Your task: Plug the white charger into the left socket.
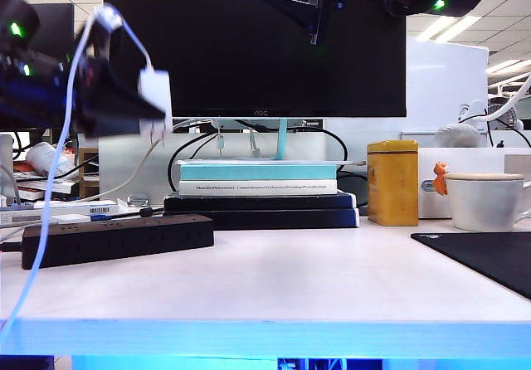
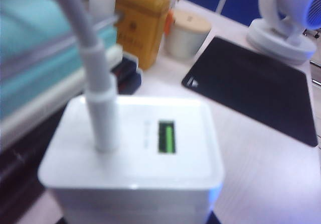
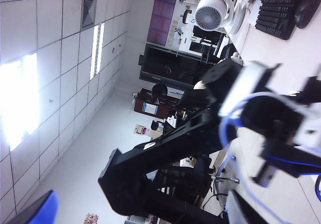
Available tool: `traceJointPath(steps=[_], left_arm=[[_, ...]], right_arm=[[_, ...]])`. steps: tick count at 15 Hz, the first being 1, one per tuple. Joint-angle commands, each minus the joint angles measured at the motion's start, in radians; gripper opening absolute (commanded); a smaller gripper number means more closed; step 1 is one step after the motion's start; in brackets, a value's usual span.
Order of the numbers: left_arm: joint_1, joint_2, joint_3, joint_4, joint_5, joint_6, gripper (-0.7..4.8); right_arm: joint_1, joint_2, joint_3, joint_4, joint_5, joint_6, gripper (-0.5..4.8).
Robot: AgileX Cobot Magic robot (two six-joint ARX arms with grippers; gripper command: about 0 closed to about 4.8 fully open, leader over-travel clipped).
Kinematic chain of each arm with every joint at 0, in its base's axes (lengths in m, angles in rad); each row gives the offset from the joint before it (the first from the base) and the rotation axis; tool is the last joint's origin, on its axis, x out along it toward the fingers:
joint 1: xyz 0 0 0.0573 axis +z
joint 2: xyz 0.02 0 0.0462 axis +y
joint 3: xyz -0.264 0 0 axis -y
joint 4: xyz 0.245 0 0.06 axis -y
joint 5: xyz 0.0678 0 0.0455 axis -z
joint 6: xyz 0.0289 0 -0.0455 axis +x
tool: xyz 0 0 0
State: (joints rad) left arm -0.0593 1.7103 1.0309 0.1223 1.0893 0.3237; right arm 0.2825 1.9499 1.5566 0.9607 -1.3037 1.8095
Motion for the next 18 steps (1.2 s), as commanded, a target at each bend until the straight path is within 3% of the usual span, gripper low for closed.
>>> traceJointPath(steps=[1, 9, 14, 18], left_arm=[[0.000, 0.087, 0.003, 0.061, 0.006, 0.006, 0.79], [0.054, 0.161, 0.002, 0.035, 0.011, 0.056, 0.79], [0.029, 0.163, -0.003, -0.021, 0.003, 0.205, 0.79], [0.024, 0.209, -0.003, -0.004, -0.016, 0.227, 0.80]], right_arm=[[0.001, -0.008, 0.006, 0.017, 0.003, -0.008, 4.40], [0.001, -0.008, 0.006, 0.016, 0.002, -0.015, 4.40], [0.001, -0.008, 0.006, 0.016, 0.000, -0.014, 4.40], [0.003, -0.008, 0.006, 0.016, 0.000, -0.014, 4.40]])
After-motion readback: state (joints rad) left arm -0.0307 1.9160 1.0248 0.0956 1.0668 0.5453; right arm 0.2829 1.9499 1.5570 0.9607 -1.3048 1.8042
